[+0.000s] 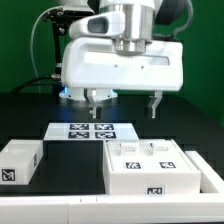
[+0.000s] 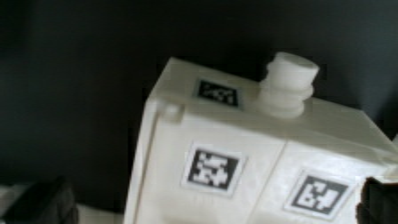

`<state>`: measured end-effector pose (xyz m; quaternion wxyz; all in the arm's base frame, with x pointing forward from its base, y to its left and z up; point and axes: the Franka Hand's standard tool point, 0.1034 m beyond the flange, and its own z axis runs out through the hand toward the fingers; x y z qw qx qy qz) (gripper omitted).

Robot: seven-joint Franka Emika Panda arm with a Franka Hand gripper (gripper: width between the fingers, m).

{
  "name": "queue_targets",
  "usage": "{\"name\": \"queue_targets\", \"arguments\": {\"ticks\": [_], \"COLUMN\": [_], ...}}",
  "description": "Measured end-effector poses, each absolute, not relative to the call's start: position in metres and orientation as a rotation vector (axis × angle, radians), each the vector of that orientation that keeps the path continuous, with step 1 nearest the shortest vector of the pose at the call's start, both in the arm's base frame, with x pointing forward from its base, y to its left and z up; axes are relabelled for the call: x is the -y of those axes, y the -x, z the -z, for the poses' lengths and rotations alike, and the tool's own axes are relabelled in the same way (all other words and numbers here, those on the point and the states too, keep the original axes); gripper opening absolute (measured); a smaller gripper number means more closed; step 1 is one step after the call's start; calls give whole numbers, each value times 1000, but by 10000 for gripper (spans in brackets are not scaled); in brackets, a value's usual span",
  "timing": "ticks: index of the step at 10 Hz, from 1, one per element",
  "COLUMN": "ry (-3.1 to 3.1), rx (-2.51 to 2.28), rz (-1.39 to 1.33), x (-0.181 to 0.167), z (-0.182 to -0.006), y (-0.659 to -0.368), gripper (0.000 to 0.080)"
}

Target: Assemble cabinet

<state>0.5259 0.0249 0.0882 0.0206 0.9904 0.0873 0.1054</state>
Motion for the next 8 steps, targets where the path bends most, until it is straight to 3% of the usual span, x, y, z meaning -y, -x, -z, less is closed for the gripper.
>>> {"name": "queue_targets", "arguments": {"ticks": [4, 6, 8], "ry": [-3089, -3093, -3026], "rx": [-209, -128, -127], "rz": [-296, -366, -610], "x": [-26, -31, -26], "z": [-86, -68, -62], "y": [-524, -501, -504], "gripper": [796, 796, 796]}}
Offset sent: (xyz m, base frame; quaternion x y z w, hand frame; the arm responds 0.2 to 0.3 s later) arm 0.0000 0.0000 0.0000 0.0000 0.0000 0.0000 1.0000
